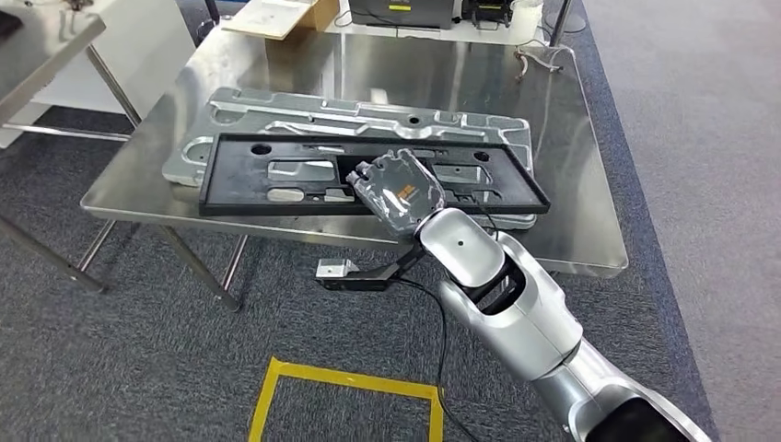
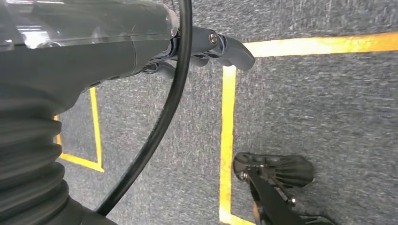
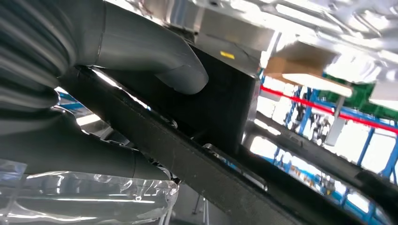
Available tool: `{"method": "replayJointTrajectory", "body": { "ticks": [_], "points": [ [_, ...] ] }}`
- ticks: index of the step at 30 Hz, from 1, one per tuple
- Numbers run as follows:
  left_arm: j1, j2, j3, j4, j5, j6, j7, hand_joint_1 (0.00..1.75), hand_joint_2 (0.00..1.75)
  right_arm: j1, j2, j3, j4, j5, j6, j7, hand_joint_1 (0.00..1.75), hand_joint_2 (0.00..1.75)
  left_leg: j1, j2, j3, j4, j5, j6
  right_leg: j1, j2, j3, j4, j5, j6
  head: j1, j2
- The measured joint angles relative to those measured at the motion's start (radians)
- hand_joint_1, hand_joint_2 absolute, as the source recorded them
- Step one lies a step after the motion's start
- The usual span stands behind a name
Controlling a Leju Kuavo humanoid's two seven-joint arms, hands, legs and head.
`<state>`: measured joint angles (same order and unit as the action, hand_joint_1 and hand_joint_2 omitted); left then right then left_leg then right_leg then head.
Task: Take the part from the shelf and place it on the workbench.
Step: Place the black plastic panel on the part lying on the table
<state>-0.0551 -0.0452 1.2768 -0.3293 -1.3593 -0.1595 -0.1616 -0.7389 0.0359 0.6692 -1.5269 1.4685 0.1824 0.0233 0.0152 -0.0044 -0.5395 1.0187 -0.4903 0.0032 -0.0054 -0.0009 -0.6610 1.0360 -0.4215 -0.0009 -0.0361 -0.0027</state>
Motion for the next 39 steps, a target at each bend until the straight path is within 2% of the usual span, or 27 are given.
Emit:
{"method": "replayJointTrajectory", "body": {
  "ticks": [2,4,5,7,8,9,10,11,12,14,15,18,19,20,22,23,24,25,26,28,29,30,32,34,36,38,39],
  "points": [
    [-0.001,0.0,0.0,0.0,-0.001,0.0,-0.005,0.0,1.75,-0.003,0.0,0.001,0.0,-0.005,0.003,0.0,1.75,1.75,0.001,0.001,0.006,0.001,-0.008,-0.012,-0.001,0.003,0.01,-0.006,-0.001,-0.017,0.0,0.0],
    [-0.003,0.0,0.0,0.0,-0.002,0.0,-0.009,0.0,1.75,-0.009,0.001,0.002,0.0,-0.011,0.005,0.0,1.75,1.75,0.003,0.002,-0.009,0.047,-0.026,-0.02,-0.003,0.003,0.03,-0.012,-0.009,-0.03,0.0,0.0],
    [-0.004,0.0,0.0,0.0,-0.002,0.0,-0.01,0.0,1.75,-0.011,0.001,0.003,0.0,-0.013,0.006,0.0,1.75,1.75,0.004,0.002,-0.036,0.098,-0.042,-0.022,-0.004,0.003,0.04,-0.015,-0.015,-0.035,0.0,0.0],
    [-0.003,0.0,0.0,0.0,-0.002,0.001,-0.011,0.0,1.75,-0.013,0.001,0.006,0.002,-0.019,0.01,0.0,1.75,1.75,0.005,0.001,-0.114,0.221,-0.084,-0.024,-0.002,0.004,0.056,-0.016,-0.028,-0.04,0.0,0.0],
    [-0.001,-0.001,0.0,0.0,-0.002,0.001,-0.01,0.0,1.75,-0.012,0.001,0.009,0.004,-0.022,0.012,-0.001,1.75,1.75,0.005,0.001,-0.147,0.258,-0.097,-0.025,0.0,0.006,0.065,-0.016,-0.035,-0.041,0.0,0.0],
    [0.001,-0.001,0.0,0.0,-0.001,0.001,-0.01,0.0,1.75,-0.011,0.001,0.011,0.007,-0.025,0.014,-0.002,1.75,1.75,0.005,0.002,-0.167,0.267,-0.097,-0.024,0.002,0.007,0.075,-0.016,-0.044,-0.041,0.0,0.0],
    [0.002,-0.002,0.0,0.0,0.0,0.001,-0.009,0.0,1.75,-0.011,0.001,0.014,0.01,-0.028,0.015,-0.002,1.75,1.75,0.004,0.001,-0.171,0.242,-0.076,-0.021,0.003,0.009,0.087,-0.016,-0.053,-0.04,0.0,0.0],
    [0.002,-0.003,0.0,0.0,0.001,0.001,-0.008,0.0,1.75,-0.011,0.001,0.016,0.014,-0.031,0.015,-0.002,1.75,1.75,0.003,0.001,-0.162,0.189,-0.033,-0.016,0.004,0.009,0.1,-0.016,-0.062,-0.039,0.0,0.0],
    [0.003,-0.004,0.001,0.0,0.003,0.001,-0.007,0.0,1.75,-0.012,0.001,0.017,0.018,-0.033,0.015,-0.002,1.75,1.75,0.001,0.001,-0.15,0.124,0.023,-0.009,0.006,0.01,0.112,-0.016,-0.072,-0.038,0.0,0.0],
    [0.003,-0.004,0.004,0.001,0.004,0.0,-0.005,0.0,1.75,-0.013,0.0,0.019,0.029,-0.037,0.015,-0.002,1.75,1.75,-0.007,0.002,-0.13,0.033,0.087,0.003,0.009,0.013,0.126,-0.016,-0.089,-0.029,0.0,0.0],
    [0.003,-0.005,0.006,0.001,0.004,0.0,-0.004,0.0,1.75,-0.014,0.0,0.02,0.034,-0.039,0.014,-0.002,1.75,1.75,-0.011,0.002,-0.126,0.015,0.095,0.007,0.009,0.014,0.129,-0.014,-0.094,-0.023,0.0,0.0],
    [0.001,-0.007,0.011,0.0,0.006,-0.001,-0.004,0.0,1.75,-0.016,0.0,0.02,0.045,-0.041,0.013,-0.002,1.75,1.75,-0.009,0.001,-0.106,0.004,0.088,0.02,0.009,0.013,0.134,0.003,-0.103,-0.005,0.0,0.0],
    [0.0,-0.008,0.012,0.0,0.006,-0.001,-0.004,0.0,1.75,-0.018,0.0,0.02,0.047,-0.041,0.013,-0.002,1.75,1.75,-0.007,0.001,-0.096,0.002,0.085,0.026,0.007,0.012,0.122,0.031,-0.111,0.001,0.0,0.0],
    [-0.001,-0.009,0.014,0.0,0.006,-0.002,-0.004,0.0,1.75,-0.02,0.0,0.02,0.05,-0.041,0.013,-0.003,1.75,1.75,-0.005,0.0,-0.087,-0.001,0.081,0.03,0.005,0.011,0.095,0.078,-0.124,0.007,0.0,0.0],
    [-0.003,-0.01,0.016,0.0,0.007,-0.002,-0.003,0.0,1.75,-0.02,-0.001,0.019,0.059,-0.041,0.013,-0.003,1.75,1.75,-0.006,0.0,-0.072,-0.001,0.066,0.035,0.001,0.01,0.014,0.196,-0.162,0.017,0.0,0.0],
    [-0.003,-0.011,0.017,0.0,0.007,-0.003,-0.003,0.0,1.75,-0.018,-0.002,0.019,0.064,-0.041,0.013,-0.003,1.75,1.75,-0.006,0.0,-0.063,-0.001,0.057,0.035,0.0,0.009,-0.024,0.238,-0.178,0.02,0.0,0.0],
    [-0.002,-0.012,0.017,0.0,0.008,-0.003,-0.002,0.0,1.75,-0.017,-0.004,0.019,0.07,-0.041,0.013,-0.003,1.75,1.75,-0.006,-0.001,-0.052,-0.001,0.048,0.034,-0.001,0.008,-0.049,0.25,-0.181,0.022,0.0,0.0],
    [-0.002,-0.013,0.017,0.0,0.008,-0.003,-0.001,0.0,1.75,-0.016,-0.005,0.019,0.076,-0.041,0.013,-0.003,1.75,1.75,-0.006,-0.001,-0.038,-0.001,0.037,0.034,-0.001,0.007,-0.059,0.231,-0.164,0.021,0.0,0.0],
    [-0.002,-0.015,0.018,0.0,0.008,-0.003,0.0,0.0,1.75,-0.016,-0.005,0.018,0.082,-0.042,0.013,-0.003,1.75,1.75,-0.006,-0.002,-0.023,-0.001,0.026,0.033,-0.001,0.006,-0.054,0.184,-0.126,0.018,0.0,0.0],
    [-0.002,-0.018,0.018,0.0,0.009,-0.003,0.001,0.0,1.75,-0.018,-0.006,0.015,0.094,-0.042,0.012,-0.002,1.75,1.75,-0.007,-0.004,0.005,-0.002,0.003,0.026,0.004,0.005,-0.028,0.061,-0.023,0.006,0.0,0.0],
    [-0.004,-0.02,0.018,0.0,0.009,-0.004,0.002,0.0,1.75,-0.019,-0.006,0.013,0.101,-0.043,0.012,-0.002,1.75,1.75,-0.008,-0.005,0.014,-0.003,-0.006,0.021,0.008,0.004,-0.017,0.02,0.009,-0.001,0.0,0.0],
    [-0.004,-0.021,0.018,0.0,0.009,-0.004,0.003,0.0,1.75,-0.02,-0.006,0.012,0.109,-0.043,0.012,-0.002,1.75,1.75,-0.008,-0.005,0.022,-0.003,-0.012,0.014,0.011,0.004,-0.011,-0.003,0.026,-0.008,0.0,0.0],
    [-0.006,-0.022,0.018,0.0,0.009,-0.005,0.005,0.0,1.75,-0.021,-0.005,0.009,0.122,-0.042,0.012,-0.002,1.75,1.75,-0.01,-0.006,0.029,0.007,-0.012,0.002,0.011,0.006,0.004,-0.015,0.02,-0.021,0.0,0.0],
    [-0.008,-0.023,0.018,0.0,0.009,-0.007,0.005,0.0,1.75,-0.025,-0.003,0.006,0.136,-0.041,0.011,-0.003,1.75,1.75,-0.009,-0.004,0.008,0.058,-0.004,-0.006,0.006,0.007,0.03,-0.027,0.01,-0.033,0.0,0.0],
    [-0.009,-0.024,0.018,0.0,0.009,-0.009,0.004,0.0,1.75,-0.028,-0.001,0.005,0.151,-0.04,0.011,-0.003,1.75,1.75,-0.006,-0.002,-0.056,0.161,-0.021,-0.016,0.004,0.006,0.056,-0.033,-0.007,-0.041,0.0,0.0],
    [-0.007,-0.024,0.019,0.0,0.009,-0.01,0.004,0.0,1.75,-0.027,0.0,0.005,0.165,-0.04,0.011,-0.003,1.75,1.75,-0.002,-0.002,-0.135,0.252,-0.069,-0.028,0.003,0.007,0.079,-0.033,-0.028,-0.043,0.0,0.0],
    [-0.006,-0.024,0.019,0.0,0.009,-0.01,0.004,0.0,1.75,-0.026,0.001,0.005,0.172,-0.039,0.011,-0.003,1.75,1.75,0.0,-0.002,-0.161,0.266,-0.088,-0.033,0.002,0.008,0.093,-0.033,-0.04,-0.042,0.0,0.0]
  ]
}}
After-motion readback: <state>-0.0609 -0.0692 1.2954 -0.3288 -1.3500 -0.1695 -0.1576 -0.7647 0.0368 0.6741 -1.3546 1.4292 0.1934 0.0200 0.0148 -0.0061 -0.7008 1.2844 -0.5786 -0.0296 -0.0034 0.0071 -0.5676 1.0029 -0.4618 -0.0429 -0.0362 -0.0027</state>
